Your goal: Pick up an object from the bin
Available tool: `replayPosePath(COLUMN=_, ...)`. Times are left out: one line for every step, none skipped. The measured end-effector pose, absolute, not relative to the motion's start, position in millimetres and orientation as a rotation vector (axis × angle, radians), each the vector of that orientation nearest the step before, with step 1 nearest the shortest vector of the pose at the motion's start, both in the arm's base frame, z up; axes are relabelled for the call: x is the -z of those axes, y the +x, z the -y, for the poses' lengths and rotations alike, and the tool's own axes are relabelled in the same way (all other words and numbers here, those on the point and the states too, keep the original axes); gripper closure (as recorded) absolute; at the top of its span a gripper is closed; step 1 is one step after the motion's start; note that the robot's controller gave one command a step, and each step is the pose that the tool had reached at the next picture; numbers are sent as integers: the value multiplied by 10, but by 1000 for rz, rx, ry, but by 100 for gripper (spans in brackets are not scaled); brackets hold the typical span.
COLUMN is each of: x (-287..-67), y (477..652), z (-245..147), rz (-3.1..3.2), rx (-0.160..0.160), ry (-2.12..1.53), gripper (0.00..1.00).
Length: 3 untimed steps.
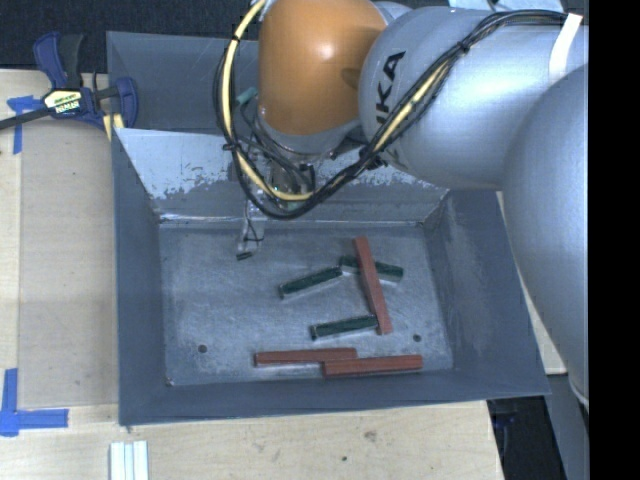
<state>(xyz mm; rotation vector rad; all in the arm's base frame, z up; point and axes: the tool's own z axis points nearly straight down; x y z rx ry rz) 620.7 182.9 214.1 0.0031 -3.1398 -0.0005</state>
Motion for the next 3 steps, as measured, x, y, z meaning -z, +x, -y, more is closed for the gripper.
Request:
replayPosePath(x=-2169, y=6222, z=-1824, rz=3145, rx=2, ry=0, gripper=0)
replayPosePath(x=-1431, y=6261, z=-1433, rz=3149, rx=3, ry=-24, gripper=0)
replayPosePath(x=-1520, y=6116, z=-958, rz=3120, rx=1, ry=375, gripper=0)
